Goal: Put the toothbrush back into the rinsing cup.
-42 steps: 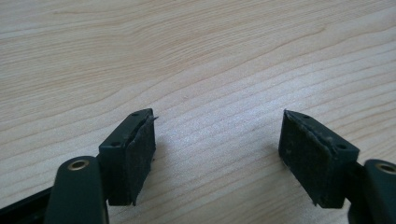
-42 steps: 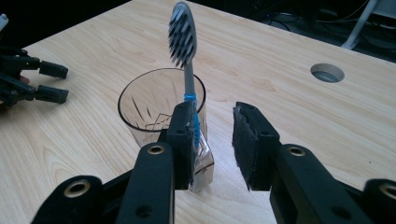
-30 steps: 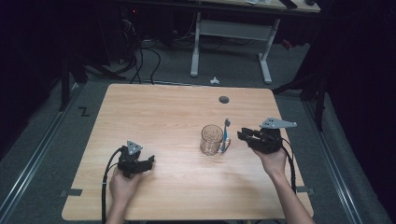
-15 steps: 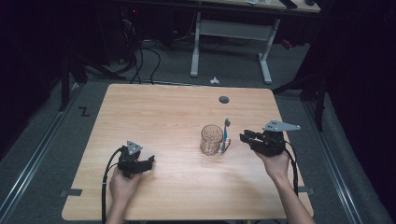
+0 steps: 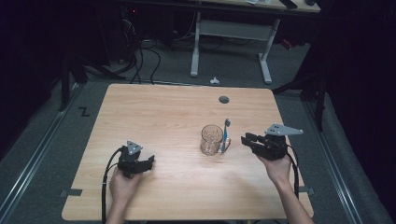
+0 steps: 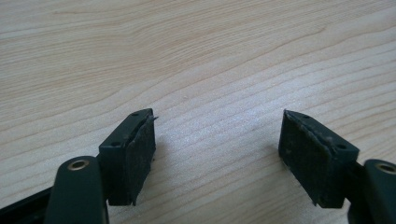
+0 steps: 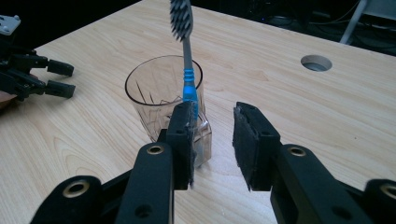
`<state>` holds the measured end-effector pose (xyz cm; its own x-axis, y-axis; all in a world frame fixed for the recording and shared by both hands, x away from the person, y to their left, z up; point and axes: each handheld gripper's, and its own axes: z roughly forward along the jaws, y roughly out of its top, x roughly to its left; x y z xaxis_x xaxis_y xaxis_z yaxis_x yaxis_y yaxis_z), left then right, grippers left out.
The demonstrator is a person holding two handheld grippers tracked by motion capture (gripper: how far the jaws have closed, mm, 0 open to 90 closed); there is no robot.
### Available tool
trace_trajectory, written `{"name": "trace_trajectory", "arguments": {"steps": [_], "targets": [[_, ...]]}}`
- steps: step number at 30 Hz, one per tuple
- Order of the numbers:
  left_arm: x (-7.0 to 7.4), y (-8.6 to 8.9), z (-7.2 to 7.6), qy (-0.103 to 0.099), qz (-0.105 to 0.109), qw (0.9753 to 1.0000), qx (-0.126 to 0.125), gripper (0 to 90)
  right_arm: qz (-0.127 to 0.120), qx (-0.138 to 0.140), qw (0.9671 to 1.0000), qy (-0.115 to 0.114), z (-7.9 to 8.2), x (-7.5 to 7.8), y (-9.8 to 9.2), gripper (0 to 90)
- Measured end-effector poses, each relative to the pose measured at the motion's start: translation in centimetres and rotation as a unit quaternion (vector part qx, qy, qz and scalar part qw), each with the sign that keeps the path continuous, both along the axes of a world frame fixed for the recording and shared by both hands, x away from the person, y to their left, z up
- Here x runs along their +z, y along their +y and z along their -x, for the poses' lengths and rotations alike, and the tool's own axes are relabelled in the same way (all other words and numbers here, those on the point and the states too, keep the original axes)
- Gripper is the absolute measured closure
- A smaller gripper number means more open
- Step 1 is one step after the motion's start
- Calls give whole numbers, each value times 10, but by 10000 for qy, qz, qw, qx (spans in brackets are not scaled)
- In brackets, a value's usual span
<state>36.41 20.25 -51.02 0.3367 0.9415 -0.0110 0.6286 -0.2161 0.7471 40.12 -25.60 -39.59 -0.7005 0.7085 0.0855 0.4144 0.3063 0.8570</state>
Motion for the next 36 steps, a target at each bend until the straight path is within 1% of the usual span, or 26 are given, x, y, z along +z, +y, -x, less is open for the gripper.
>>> {"name": "trace_trajectory", "arguments": {"steps": [3, 6, 12, 17, 25, 34, 36], "targets": [[0, 0, 0, 1, 0, 10000, 0, 278, -37, -40, 10000, 28, 1, -2, -3, 687], [0, 0, 0, 0, 1, 10000, -3, 278, -123, -80, 9999, 22, 3, -4, -5, 688], [0, 0, 0, -1, 3, 10000, -1, 278, -192, -116, 9997, 115, 4, -11, -9, 690], [0, 0, 0, -1, 2, 10000, 1, 278, -242, -169, 9995, 135, 6, -14, -12, 688], [0, 0, 0, -1, 1, 10000, -1, 278, -261, -236, 9992, 161, 8, -20, -15, 681], [0, 0, 0, -2, 2, 10000, 0, 278, -200, -289, 9992, 187, 11, -27, -16, 678], [0, 0, 0, -1, 0, 10000, -1, 278, -229, -317, 9990, 206, 12, -30, -17, 677]]}}
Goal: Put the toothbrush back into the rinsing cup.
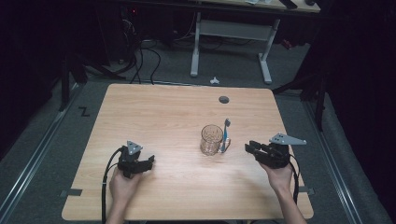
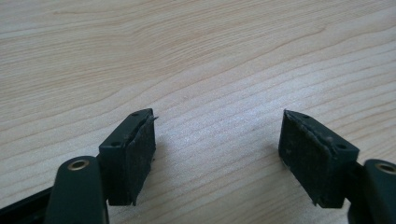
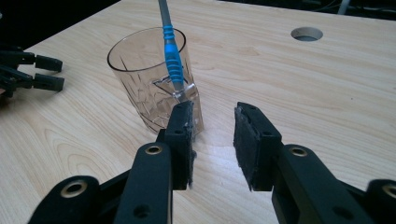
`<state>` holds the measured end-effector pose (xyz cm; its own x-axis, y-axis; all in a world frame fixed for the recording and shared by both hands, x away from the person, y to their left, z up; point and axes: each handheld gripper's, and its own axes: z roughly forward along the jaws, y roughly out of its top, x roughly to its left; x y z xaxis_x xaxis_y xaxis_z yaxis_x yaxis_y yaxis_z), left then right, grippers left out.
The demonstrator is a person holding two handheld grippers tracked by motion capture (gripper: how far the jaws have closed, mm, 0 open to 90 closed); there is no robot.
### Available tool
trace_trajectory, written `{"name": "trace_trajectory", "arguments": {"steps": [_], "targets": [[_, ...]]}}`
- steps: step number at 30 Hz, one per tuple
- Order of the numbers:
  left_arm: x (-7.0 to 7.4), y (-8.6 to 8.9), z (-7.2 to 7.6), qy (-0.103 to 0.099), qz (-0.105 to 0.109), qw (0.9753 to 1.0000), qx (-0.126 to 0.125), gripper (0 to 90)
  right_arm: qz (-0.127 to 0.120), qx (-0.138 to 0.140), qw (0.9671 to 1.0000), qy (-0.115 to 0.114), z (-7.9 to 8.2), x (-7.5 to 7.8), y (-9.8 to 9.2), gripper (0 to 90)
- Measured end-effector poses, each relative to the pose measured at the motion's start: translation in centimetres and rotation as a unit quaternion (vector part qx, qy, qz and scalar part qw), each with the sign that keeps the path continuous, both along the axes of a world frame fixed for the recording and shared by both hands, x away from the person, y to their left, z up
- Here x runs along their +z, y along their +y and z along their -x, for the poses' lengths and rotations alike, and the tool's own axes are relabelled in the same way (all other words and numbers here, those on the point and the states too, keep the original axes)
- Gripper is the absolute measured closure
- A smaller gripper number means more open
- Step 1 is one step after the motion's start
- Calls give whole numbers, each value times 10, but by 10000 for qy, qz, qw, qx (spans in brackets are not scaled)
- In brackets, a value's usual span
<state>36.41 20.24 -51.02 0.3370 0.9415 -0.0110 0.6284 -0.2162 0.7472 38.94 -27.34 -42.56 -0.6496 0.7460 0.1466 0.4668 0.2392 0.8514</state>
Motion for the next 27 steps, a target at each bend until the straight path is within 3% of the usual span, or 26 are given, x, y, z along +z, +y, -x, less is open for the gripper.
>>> {"name": "trace_trajectory", "arguments": {"steps": [27], "targets": [[0, 0, 0, -2, 0, 10000, 4, 278, 74, -276, 9994, 184, 4, -26, -9, 647]]}}
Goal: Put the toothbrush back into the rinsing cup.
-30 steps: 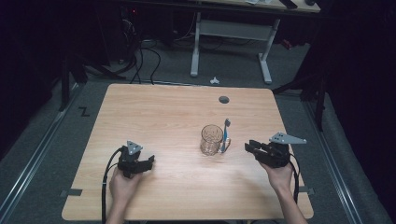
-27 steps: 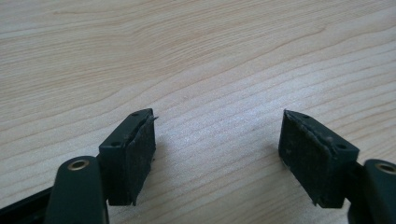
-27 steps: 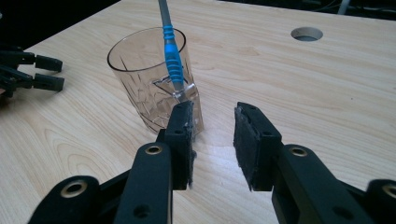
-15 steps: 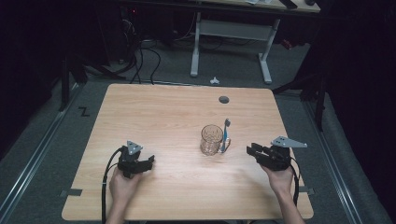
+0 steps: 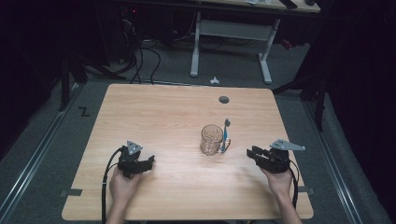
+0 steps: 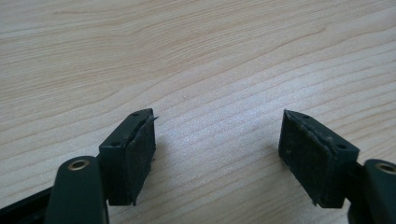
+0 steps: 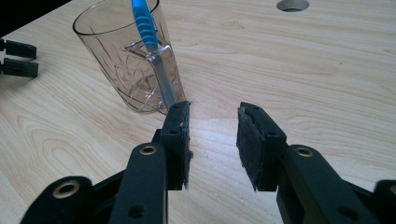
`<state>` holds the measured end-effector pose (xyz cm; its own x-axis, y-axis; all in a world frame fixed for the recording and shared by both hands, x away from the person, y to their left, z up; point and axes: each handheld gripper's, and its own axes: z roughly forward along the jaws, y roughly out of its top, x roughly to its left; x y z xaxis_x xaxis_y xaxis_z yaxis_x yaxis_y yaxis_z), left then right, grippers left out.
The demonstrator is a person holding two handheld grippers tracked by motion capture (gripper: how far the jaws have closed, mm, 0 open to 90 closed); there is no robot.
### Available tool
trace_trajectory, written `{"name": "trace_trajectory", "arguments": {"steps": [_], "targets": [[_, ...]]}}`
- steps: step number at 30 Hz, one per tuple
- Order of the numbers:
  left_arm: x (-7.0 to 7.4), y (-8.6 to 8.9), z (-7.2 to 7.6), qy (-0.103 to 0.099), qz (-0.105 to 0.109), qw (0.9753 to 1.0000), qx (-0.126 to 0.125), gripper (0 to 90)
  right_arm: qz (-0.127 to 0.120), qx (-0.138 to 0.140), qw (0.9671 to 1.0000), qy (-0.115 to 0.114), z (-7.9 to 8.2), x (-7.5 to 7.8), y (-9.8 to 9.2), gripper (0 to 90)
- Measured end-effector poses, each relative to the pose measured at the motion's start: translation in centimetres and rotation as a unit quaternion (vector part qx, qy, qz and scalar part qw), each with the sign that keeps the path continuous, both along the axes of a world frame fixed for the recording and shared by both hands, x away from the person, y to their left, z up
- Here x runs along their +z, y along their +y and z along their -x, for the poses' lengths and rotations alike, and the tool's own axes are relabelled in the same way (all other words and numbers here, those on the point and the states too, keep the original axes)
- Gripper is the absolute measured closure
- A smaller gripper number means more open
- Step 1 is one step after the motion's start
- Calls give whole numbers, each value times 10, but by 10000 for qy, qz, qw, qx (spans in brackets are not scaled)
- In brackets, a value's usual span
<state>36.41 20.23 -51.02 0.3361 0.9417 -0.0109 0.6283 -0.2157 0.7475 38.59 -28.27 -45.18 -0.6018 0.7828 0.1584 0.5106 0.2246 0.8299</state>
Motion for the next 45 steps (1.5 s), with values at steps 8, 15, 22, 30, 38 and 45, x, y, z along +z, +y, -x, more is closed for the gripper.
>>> {"name": "trace_trajectory", "arguments": {"steps": [8, 15, 22, 30, 38, 45], "targets": [[0, 0, 0, 0, 0, 10000, 1, 278, 105, -18, 9999, 21, -2, -3, 2, 643], [0, 0, 0, 0, 1, 10000, 2, 278, 229, -52, 9997, 30, -6, -8, 6, 642], [0, 0, 0, 5, -8, 10000, -6, 278, 356, -85, 9993, 47, -11, -14, 9, 639], [0, 0, 0, 5, -8, 10000, -6, 278, 428, -123, 9990, 68, -14, -18, 12, 639], [0, 0, 0, 5, -7, 10000, -6, 278, 569, -134, 9983, 54, -17, -22, 15, 634], [0, 0, 0, 6, -5, 10000, -5, 278, 644, -168, 9978, 64, -18, -25, 17, 628]]}}
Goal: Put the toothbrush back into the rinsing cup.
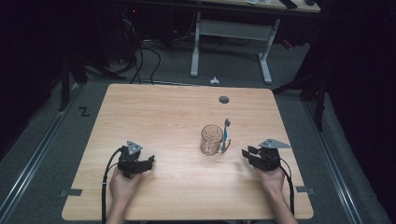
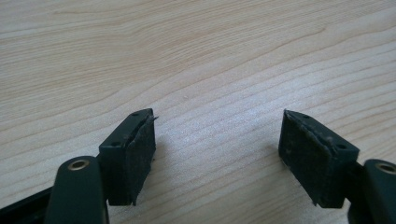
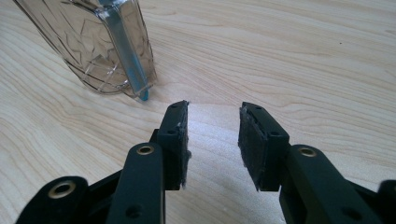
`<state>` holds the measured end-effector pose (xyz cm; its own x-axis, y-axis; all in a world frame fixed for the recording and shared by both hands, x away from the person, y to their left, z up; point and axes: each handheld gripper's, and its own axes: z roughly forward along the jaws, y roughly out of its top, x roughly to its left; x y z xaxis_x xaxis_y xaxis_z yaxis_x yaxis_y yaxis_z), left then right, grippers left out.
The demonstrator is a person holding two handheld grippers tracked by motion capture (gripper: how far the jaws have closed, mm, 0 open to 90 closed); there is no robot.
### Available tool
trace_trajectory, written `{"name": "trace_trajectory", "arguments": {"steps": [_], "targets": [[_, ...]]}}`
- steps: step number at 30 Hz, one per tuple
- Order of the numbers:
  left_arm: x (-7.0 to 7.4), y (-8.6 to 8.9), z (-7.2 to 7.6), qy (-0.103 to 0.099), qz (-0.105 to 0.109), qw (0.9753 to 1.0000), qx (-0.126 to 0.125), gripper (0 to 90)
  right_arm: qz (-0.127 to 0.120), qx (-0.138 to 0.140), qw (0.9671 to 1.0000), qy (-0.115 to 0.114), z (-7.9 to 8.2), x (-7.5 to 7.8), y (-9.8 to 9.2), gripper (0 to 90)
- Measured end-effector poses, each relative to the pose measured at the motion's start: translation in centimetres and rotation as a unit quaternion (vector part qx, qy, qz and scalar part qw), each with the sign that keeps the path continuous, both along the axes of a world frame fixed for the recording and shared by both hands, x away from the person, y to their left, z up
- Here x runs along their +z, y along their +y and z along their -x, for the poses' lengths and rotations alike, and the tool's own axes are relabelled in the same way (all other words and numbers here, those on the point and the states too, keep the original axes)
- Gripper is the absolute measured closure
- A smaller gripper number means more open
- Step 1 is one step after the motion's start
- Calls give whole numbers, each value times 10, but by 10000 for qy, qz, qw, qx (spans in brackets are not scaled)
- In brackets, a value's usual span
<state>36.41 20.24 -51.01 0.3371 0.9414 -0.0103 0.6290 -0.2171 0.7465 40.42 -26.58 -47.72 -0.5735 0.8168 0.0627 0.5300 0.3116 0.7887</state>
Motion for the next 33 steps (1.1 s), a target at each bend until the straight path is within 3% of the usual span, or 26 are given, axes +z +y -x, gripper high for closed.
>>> {"name": "trace_trajectory", "arguments": {"steps": [33], "targets": [[0, 0, 0, -6, 6, 10000, 7, 278, 467, -284, 9985, 22, -4, -19, -3, 587]]}}
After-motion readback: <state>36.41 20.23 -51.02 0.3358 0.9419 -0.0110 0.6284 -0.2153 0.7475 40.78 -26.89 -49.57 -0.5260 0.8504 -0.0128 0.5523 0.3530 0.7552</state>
